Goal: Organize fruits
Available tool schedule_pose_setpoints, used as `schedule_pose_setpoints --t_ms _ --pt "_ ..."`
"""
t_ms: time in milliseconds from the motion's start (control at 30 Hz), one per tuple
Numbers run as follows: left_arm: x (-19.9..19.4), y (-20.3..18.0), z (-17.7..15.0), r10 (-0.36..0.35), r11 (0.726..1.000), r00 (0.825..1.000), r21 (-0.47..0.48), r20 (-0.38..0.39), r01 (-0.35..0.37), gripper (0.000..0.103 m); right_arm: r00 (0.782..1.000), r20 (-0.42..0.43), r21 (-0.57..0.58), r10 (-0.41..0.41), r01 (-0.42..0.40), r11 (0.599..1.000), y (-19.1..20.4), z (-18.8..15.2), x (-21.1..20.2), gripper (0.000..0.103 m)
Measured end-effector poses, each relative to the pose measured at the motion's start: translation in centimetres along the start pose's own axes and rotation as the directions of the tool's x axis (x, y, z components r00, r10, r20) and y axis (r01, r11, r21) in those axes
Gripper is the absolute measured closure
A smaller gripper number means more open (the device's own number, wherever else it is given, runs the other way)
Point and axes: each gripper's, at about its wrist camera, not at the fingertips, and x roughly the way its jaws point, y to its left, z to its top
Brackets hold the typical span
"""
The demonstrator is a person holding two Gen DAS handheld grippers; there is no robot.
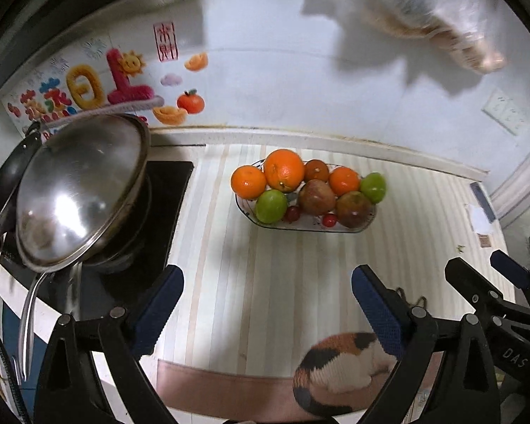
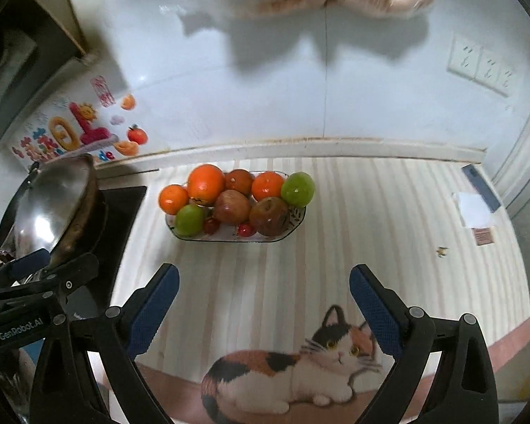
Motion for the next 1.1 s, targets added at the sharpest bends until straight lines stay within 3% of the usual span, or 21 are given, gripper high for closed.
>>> schedule_pose_setpoints --t_ms 200,533,833,1100 --pt "-6.7 0.3 -3.2 -0.011 1.0 0.996 0.024 0.09 0.009 0.005 0.997 0.073 -0.001 -0.019 0.019 1.0 1.1 -3.3 -7.8 0.004" --pt "-13.7 0.9 -8.2 -0.01 0.999 0.986 0.039 0.169 0.004 0.005 0.989 0.147 0.014 -0.024 0.022 1.0 2.4 -8.9 -17.2 0.004" --pt "-15.9 -0.6 -11.1 0.002 0.999 0.983 0.038 0.182 -0.009 0.005 0.988 0.155 -0.007 0.018 -0.017 1.0 1.8 -11.5 -20.4 0.004" --pt "-15.1 -1.1 -10.3 0.035 0.999 0.982 0.008 0.183 -0.037 0.005 0.988 0.152 0.0 0.03 -0.03 1.0 0.1 -9.7 -19.7 0.004"
